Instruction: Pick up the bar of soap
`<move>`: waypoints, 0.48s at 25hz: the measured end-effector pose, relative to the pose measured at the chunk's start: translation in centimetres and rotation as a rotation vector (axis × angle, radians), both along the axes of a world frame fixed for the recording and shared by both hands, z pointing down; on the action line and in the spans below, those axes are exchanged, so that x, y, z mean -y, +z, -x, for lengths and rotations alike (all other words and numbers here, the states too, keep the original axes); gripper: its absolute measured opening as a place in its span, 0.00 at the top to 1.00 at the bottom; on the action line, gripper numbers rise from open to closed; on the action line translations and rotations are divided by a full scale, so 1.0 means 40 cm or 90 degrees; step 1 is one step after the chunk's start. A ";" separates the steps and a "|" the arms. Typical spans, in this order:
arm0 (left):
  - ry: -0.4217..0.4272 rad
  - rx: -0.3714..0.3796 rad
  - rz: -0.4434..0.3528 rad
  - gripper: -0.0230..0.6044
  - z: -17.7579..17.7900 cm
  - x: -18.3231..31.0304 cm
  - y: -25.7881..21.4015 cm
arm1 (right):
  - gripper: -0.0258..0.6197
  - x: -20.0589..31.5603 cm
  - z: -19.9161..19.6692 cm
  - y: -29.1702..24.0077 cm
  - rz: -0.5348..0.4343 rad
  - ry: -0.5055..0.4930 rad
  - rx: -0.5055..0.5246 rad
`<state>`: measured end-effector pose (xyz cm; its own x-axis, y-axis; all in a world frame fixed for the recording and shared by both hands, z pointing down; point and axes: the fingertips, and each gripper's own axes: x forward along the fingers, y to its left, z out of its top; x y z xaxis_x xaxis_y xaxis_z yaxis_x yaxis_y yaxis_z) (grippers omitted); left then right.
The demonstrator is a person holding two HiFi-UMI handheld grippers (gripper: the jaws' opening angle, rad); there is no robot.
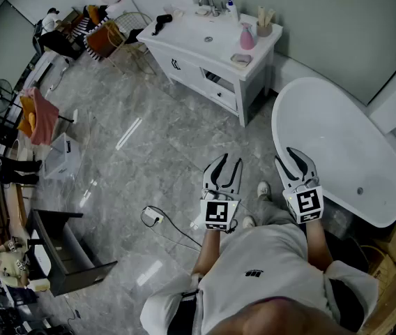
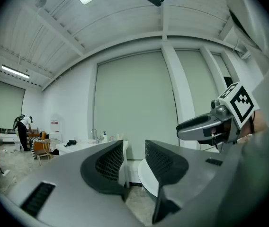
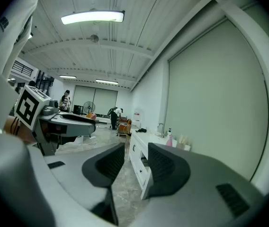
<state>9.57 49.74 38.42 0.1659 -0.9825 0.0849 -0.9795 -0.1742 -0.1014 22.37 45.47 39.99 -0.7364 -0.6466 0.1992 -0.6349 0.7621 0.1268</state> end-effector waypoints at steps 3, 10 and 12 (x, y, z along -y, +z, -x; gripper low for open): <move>0.002 0.007 0.000 0.71 -0.023 -0.003 -0.012 | 0.70 -0.010 0.001 -0.021 0.011 -0.006 0.019; -0.003 0.007 -0.001 0.72 -0.037 0.075 -0.018 | 0.70 0.079 0.009 -0.019 0.016 -0.024 0.028; -0.004 0.009 0.003 0.73 -0.038 0.109 -0.013 | 0.70 0.119 0.014 -0.023 0.012 -0.030 0.029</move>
<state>11.08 45.38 37.90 0.1578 -0.9832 0.0919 -0.9792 -0.1678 -0.1139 21.80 40.71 39.09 -0.7744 -0.6076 0.1762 -0.6032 0.7931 0.0838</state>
